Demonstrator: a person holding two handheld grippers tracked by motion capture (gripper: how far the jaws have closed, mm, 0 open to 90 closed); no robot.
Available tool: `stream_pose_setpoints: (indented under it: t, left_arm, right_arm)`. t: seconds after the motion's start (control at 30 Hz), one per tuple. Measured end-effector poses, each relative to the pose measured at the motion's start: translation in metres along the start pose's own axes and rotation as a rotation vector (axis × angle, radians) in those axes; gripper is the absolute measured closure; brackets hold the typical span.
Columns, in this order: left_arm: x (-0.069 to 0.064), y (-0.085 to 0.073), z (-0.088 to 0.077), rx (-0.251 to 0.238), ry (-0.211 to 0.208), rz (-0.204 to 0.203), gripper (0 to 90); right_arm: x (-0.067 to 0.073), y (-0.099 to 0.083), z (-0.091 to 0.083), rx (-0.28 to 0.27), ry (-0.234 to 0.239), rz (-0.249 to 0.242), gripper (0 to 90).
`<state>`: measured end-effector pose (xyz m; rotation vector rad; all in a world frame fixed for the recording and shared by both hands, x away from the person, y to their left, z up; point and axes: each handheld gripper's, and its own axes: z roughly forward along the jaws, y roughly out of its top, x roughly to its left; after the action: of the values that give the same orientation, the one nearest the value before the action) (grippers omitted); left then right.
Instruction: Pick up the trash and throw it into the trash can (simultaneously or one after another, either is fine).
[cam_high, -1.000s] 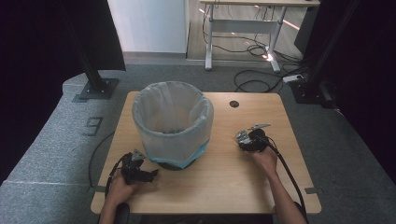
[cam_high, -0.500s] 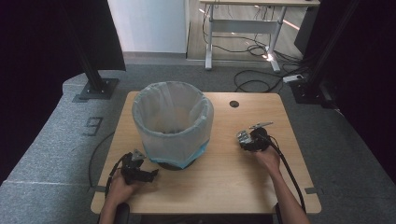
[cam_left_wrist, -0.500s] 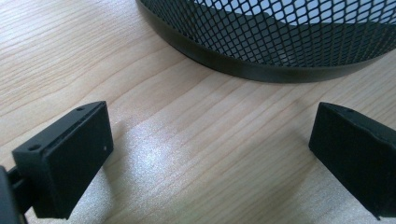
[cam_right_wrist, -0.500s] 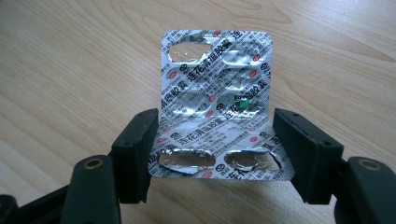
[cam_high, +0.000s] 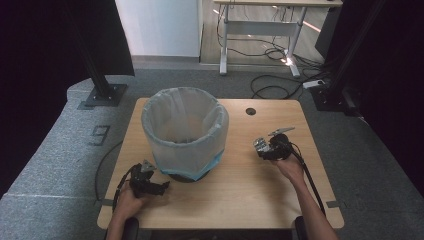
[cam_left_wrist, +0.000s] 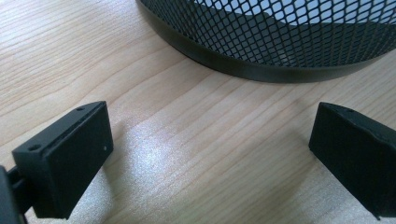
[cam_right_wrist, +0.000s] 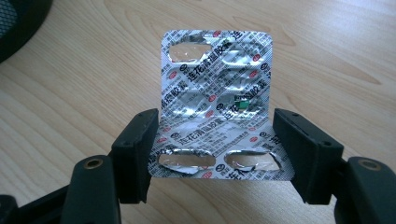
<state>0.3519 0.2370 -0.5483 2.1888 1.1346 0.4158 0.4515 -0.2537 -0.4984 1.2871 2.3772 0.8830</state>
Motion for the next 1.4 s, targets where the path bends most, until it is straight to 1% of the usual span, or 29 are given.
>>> stream_pose_setpoints:
  t: [0.1, 0.47, 0.6, 0.83, 1.1, 1.23, 1.4]
  left_arm:
    - [0.000, 0.000, 0.000, 0.000, 0.000, 0.000, 0.0]
    - [0.000, 0.000, 0.000, 0.001, 0.000, 0.001, 0.0]
    - [0.000, 0.000, 0.000, 0.000, 0.000, 0.000, 0.0]
    - [0.000, 0.000, 0.000, 0.000, 0.000, 0.001, 0.0]
    - [0.000, 0.000, 0.000, 0.000, 0.000, 0.001, 0.0]
    - [0.000, 0.000, 0.000, 0.000, 0.000, 0.000, 0.0]
    - [0.000, 0.000, 0.000, 0.000, 0.000, 0.001, 0.0]
  right_arm:
    - [0.002, 0.004, -0.006, 0.000, 0.008, -0.015, 33.2]
    - [0.007, 0.015, -0.021, -0.008, 0.029, -0.035, 33.2]
    - [0.010, 0.022, -0.030, -0.016, 0.051, -0.038, 33.2]
    - [0.012, 0.030, -0.038, -0.027, 0.077, -0.046, 33.2]
    - [0.015, 0.040, -0.049, -0.028, 0.077, -0.063, 33.2]
    - [0.017, 0.044, -0.053, -0.023, 0.073, -0.078, 33.2]
    - [0.020, 0.050, -0.059, -0.024, 0.078, -0.101, 33.2]
